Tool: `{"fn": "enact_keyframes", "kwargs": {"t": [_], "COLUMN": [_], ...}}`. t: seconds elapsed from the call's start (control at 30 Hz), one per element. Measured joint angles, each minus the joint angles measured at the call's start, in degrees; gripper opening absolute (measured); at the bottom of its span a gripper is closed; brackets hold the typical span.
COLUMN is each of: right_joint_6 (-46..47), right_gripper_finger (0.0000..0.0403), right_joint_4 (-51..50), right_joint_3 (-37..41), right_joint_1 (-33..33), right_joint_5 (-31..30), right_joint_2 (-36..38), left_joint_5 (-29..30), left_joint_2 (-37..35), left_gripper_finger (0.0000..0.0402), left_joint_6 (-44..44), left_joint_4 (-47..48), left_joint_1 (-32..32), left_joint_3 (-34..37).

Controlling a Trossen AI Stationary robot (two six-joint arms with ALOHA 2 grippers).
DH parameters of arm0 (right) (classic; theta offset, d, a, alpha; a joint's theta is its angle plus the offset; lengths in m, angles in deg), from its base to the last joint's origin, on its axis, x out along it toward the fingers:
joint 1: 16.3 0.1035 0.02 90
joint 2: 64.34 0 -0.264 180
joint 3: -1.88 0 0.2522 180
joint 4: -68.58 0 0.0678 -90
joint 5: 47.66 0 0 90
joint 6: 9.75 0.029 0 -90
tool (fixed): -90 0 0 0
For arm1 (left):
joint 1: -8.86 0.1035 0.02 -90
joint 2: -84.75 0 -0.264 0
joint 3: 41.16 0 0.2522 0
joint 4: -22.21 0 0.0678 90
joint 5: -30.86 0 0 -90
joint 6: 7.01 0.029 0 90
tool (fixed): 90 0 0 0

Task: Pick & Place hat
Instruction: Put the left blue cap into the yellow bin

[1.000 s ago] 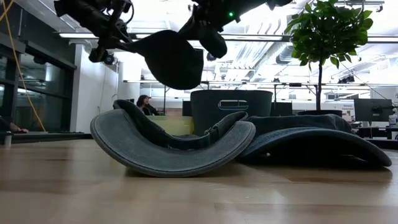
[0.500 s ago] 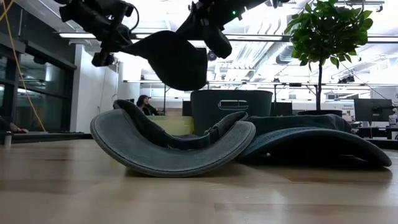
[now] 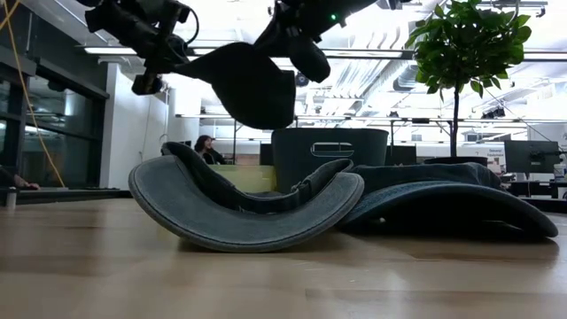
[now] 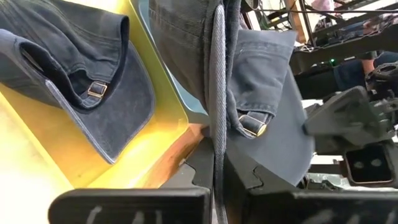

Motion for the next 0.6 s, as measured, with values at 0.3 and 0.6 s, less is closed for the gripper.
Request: {"fn": "enact_keyframes", "kwargs": {"t": [0.3, 0.6], "right_joint_6": [0.3, 7.1], "right_gripper_finger": [0.0113, 0.0176], "right_joint_4": [2.8, 2.7], "right_joint_3": [0.0, 0.0], "right_joint_1": [0.0, -0.4], "right_joint_5": [-6.4, -13.3], "right_joint_2": [0.0, 0.0], "left_joint_5": [-0.1, 5.0], "left_joint_2": [0.0, -0.1], "left_gripper_finger": [0.0003, 0.0002], "left_joint_6": [0.1, -2.1], "left_joint_4": [-0.9, -7.5], "left_joint_1": [-0.1, -0.1], "left_joint_3": [0.0, 0.0]}}
